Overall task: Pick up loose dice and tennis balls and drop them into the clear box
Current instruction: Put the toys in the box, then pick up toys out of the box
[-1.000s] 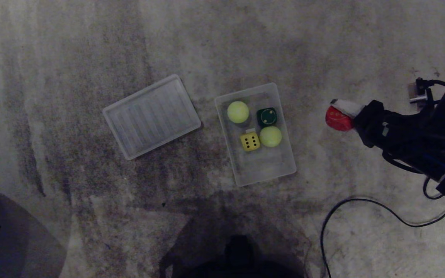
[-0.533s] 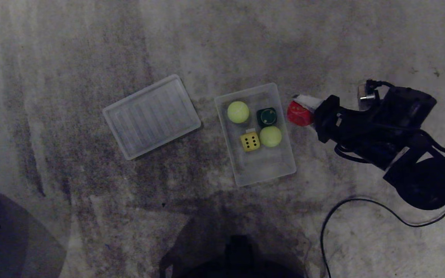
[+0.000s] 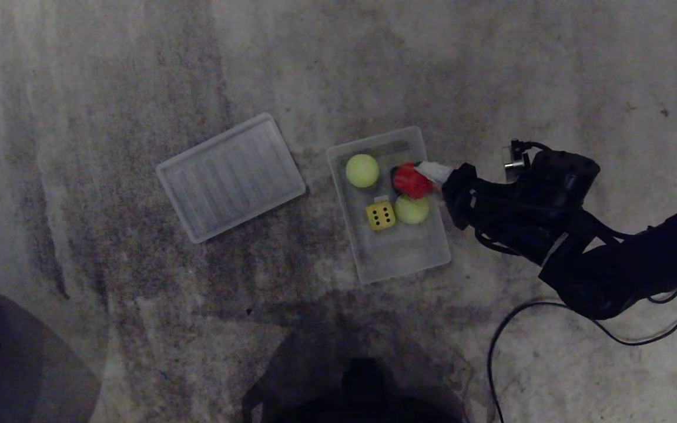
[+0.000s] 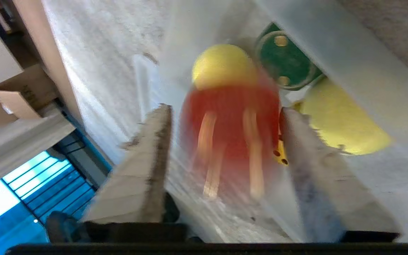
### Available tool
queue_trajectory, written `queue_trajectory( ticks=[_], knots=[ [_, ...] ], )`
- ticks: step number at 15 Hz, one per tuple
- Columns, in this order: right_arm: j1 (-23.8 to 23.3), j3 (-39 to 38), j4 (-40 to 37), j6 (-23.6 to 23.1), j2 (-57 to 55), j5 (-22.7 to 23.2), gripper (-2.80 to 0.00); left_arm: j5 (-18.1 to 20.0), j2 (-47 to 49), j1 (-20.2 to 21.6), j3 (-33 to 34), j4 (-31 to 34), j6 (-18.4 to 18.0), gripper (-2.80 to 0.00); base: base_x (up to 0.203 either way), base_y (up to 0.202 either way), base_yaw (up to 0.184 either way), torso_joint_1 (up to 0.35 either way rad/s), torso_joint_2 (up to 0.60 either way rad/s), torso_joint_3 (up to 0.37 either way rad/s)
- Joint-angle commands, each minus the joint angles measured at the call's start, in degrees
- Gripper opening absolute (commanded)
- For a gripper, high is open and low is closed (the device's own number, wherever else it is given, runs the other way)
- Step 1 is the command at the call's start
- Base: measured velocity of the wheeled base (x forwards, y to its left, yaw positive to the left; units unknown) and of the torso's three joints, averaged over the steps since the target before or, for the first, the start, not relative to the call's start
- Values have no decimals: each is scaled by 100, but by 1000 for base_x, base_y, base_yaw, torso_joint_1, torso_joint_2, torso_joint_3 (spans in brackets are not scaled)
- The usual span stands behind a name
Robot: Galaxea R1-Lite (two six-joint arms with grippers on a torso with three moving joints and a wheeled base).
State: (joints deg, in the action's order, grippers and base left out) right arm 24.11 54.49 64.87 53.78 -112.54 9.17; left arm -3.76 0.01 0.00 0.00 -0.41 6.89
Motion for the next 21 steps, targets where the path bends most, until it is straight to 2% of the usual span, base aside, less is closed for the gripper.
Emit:
queue_trajectory(
  ticks=[1, 5, 8, 11, 12, 17, 19, 21],
  knots=[
    [-3, 0, 36, -16, 20, -3, 0, -2, 8, 0, 0, -2, 6, -280, 0, 0, 0, 0, 0, 0],
    [-8, -147, 4, -375, 299, -3, 0, -2, 3, 0, 0, -2, 6, -280, 0, 0, 0, 0, 0, 0],
    [-179, -788, -141, -599, 1030, 32, 0, -2, 5, -5, 0, -2, 6, -280, 0, 0, 0, 0, 0, 0],
    [-407, -1695, -627, -1020, 2139, 28, 0, -2, 8, 0, 0, -2, 6, -280, 0, 0, 0, 0, 0, 0],
    [-506, -2042, -842, -1202, 2598, 27, -280, -2, -1, 0, 0, -2, 6, -280, 0, 0, 0, 0, 0, 0],
    [-1037, -3284, -2673, -2232, 4797, -26, -280, -2, 0, -2, 0, -2, 6, -280, 0, 0, 0, 0, 0, 0],
    [-1109, -3764, -3332, -2630, 5627, -230, -280, -2, 1, 0, 0, -2, 6, -280, 0, 0, 0, 0, 0, 0],
    [-1128, -4051, -4114, -2836, 6436, -494, -280, -2, 0, 0, 0, -2, 6, -280, 0, 0, 0, 0, 0, 0]
  ],
)
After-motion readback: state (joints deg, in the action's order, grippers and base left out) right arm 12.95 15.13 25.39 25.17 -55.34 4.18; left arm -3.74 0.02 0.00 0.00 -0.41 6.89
